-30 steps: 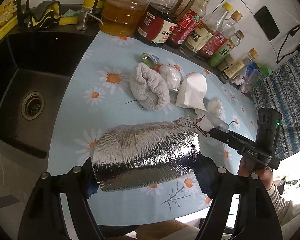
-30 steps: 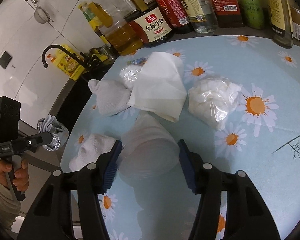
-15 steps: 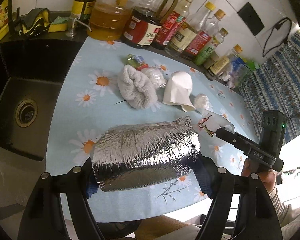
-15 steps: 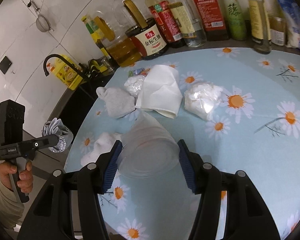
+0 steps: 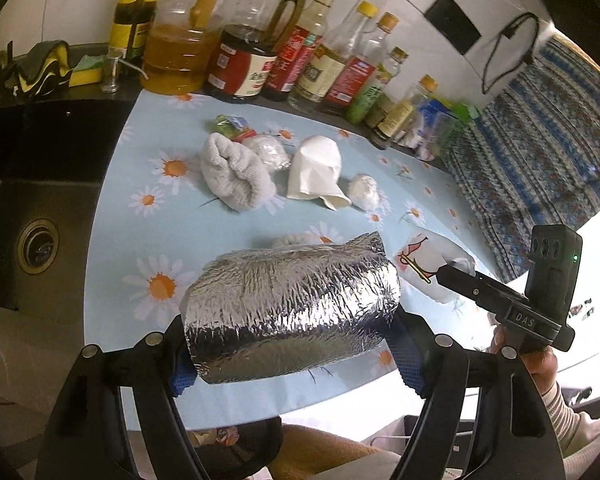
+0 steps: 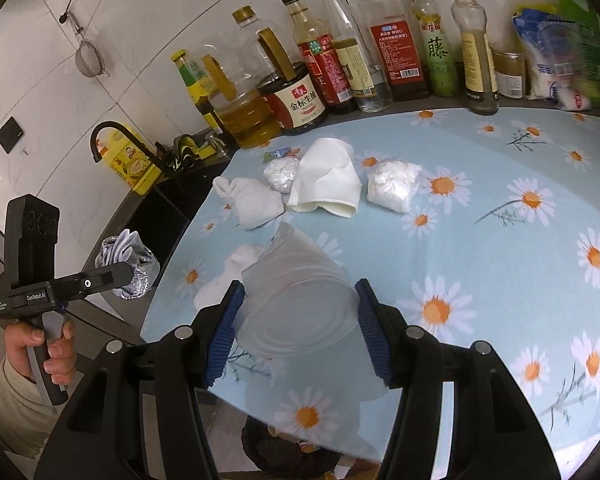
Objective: Collect trash
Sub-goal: 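Carry the foil roll and plastic cup down to the trash bin with both tools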
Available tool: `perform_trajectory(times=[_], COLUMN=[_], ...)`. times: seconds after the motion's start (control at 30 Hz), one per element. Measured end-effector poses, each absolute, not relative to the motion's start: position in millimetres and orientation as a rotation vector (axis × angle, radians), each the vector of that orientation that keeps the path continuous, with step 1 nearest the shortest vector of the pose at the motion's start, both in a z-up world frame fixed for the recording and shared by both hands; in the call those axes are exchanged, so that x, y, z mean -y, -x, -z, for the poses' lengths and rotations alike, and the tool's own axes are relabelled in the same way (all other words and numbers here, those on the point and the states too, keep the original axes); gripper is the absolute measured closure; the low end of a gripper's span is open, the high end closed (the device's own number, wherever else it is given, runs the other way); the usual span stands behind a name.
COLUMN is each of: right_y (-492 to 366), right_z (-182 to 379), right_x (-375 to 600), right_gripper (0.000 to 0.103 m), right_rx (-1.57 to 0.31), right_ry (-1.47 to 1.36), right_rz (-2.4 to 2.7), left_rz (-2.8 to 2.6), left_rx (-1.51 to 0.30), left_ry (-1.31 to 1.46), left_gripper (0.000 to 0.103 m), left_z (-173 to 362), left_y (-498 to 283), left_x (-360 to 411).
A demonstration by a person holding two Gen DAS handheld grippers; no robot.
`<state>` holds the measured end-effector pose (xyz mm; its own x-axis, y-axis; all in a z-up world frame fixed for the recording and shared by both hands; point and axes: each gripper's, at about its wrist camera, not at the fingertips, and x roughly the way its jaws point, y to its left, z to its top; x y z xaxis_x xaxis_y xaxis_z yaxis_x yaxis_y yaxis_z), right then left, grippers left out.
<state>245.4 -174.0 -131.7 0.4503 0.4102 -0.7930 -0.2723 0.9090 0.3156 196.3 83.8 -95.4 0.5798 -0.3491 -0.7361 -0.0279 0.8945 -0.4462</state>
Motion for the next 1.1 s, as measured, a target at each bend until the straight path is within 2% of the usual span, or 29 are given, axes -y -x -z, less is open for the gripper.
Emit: perform_trajectory(times=[0.3, 1.1], right_y=[-201.8, -109.3], right_z=[125.8, 155.7], right_x=[159.5, 103.8], right_gripper=[0.046, 0.046], right_rx=[-1.008, -1.084], right_ry=[-0.173, -0.204], right_rz=[-0.398, -0.395], left_rz=[0.248, 0.306], left_rx=[-0.930, -1.013], left_ry=[0.424, 0.443], left_gripper=[0.028, 0.028], left_z=[93.8, 134.1], left_y=[-159.4, -73.3], left_x=[-80.0, -84.5])
